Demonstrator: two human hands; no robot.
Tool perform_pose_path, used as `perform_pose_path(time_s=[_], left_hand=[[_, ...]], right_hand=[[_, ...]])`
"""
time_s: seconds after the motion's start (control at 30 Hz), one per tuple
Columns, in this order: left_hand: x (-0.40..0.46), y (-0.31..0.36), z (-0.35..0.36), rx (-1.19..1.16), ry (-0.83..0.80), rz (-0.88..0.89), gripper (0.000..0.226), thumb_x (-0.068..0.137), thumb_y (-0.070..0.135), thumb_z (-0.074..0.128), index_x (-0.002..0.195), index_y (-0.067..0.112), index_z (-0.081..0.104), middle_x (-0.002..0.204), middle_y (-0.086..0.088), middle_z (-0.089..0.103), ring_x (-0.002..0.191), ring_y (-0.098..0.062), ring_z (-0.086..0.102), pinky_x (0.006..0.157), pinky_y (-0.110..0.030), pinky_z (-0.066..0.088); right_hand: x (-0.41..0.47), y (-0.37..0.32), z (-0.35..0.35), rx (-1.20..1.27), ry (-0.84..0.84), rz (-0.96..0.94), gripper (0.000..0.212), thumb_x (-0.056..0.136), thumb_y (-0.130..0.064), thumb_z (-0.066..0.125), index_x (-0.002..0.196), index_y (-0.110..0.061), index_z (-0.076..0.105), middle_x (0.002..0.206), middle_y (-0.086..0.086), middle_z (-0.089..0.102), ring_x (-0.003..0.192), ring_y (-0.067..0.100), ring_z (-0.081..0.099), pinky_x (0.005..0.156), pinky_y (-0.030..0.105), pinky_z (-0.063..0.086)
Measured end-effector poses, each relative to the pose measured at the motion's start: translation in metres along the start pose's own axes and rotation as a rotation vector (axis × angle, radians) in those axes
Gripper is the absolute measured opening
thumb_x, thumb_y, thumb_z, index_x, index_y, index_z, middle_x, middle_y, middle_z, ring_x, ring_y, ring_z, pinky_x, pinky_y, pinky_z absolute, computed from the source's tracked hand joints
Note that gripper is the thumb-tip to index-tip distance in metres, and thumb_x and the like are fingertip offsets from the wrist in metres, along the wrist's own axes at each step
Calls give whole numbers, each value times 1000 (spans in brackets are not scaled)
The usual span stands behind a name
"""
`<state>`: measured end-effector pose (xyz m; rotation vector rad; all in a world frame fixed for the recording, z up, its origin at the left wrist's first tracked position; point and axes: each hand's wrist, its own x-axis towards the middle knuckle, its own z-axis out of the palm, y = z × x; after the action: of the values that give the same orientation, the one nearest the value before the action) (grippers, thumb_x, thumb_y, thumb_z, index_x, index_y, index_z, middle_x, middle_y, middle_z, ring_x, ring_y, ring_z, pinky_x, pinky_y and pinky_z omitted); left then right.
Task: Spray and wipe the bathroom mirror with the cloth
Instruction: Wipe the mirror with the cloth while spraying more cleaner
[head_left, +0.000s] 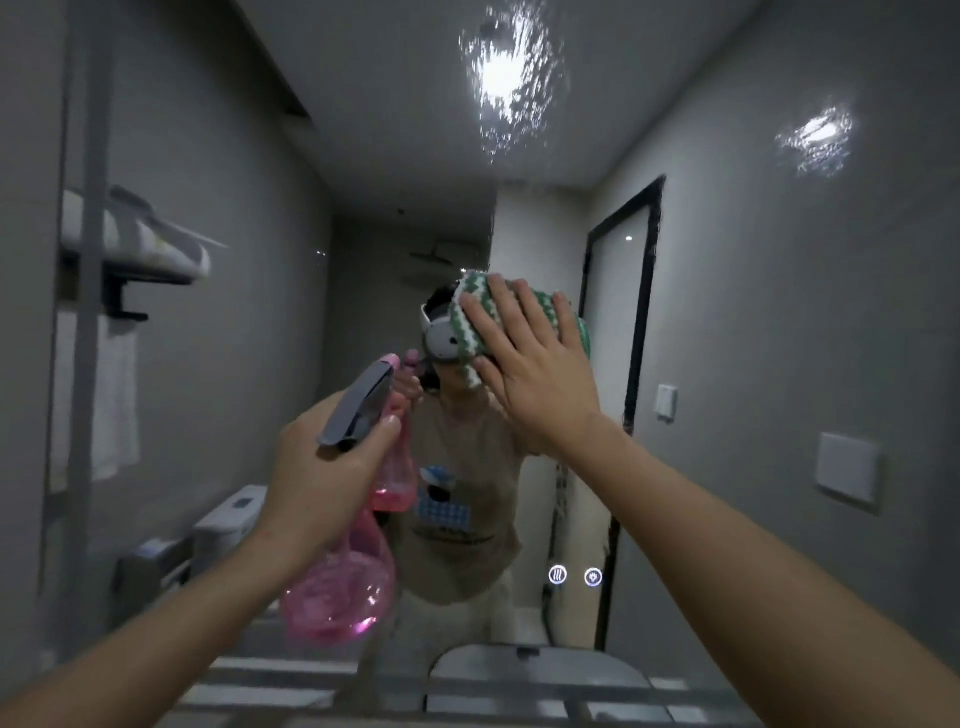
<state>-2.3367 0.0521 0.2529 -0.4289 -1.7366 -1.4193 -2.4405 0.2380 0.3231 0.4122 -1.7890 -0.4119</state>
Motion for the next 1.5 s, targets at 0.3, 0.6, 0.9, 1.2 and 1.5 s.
perform_pose_path(time_s=[0.3,0.6,0.9,1.2,1.5], left_hand=[[89,62,-4,86,-10,109,14,84,10,61,79,21,68,60,8,67,52,0,53,54,-16,43],[179,116,-41,193,103,210,28,78,26,62,89,1,70,87,-20,70,80,-27,66,77,-40,54],[218,124,-52,210,67,252,36,69,33,61,84,2,71,85,-16,71,81,-28,68,70,-40,56],[233,129,-74,133,100,296,13,75,22,60,72,13,69,89,-4,73,90,-22,66,92,-50,49],[221,100,-85,66,153,278,10,74,24,64,74,29,73,87,-1,73,91,-27,67,90,-56,49]], right_hand=[[99,28,-30,60,5,147,56,101,-44,15,151,-28,-7,159,3,-6,146,23,-4,114,47,-8],[201,36,-52,126,87,234,54,102,-41,15,151,-26,-3,160,3,-1,146,24,-2,114,48,-5],[260,46,-71,182,113,353,54,102,-37,18,152,-22,1,159,5,4,145,25,0,114,48,-3],[309,72,-87,241,86,427,54,102,-39,18,152,-23,3,159,5,0,146,25,-1,114,50,-1],[298,-17,-82,225,98,207,56,101,-38,23,152,-22,4,159,7,4,146,27,2,115,53,-3]])
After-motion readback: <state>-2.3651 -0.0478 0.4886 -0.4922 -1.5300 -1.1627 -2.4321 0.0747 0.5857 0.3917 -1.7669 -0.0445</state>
